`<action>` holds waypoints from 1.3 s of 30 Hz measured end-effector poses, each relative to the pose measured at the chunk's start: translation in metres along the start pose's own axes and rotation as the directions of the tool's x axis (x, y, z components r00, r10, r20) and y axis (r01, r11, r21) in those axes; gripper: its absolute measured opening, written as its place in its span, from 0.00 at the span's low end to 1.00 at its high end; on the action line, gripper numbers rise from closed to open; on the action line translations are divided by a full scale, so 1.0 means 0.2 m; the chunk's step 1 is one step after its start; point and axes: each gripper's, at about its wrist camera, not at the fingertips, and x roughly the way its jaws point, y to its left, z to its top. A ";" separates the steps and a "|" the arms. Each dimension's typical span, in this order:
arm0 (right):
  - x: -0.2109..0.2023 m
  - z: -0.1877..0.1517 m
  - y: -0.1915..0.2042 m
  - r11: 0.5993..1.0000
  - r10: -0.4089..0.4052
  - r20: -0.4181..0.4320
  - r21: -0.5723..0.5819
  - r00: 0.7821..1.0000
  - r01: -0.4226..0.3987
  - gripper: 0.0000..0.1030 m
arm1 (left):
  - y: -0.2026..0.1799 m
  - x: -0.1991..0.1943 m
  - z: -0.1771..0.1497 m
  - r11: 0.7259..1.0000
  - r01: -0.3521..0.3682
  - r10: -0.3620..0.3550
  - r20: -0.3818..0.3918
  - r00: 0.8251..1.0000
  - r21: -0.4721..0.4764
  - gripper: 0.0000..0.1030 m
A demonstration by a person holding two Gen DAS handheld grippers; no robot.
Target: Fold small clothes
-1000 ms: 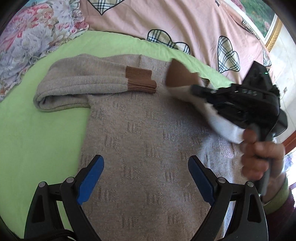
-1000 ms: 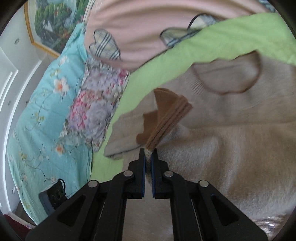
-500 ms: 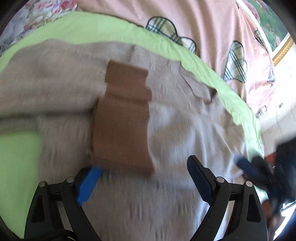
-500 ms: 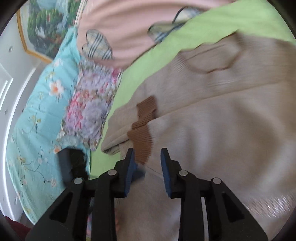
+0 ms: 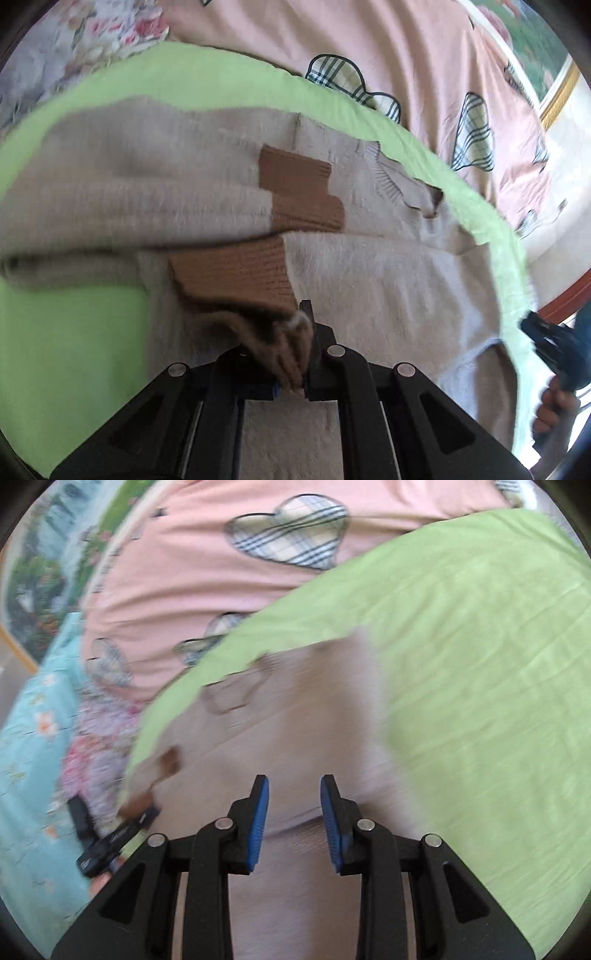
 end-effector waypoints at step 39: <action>0.11 -0.30 0.20 0.990 0.119 -0.191 -0.057 0.974 -0.132 0.38 | -0.17 -0.03 0.17 0.863 -0.326 0.325 0.070 0.943 0.386 0.80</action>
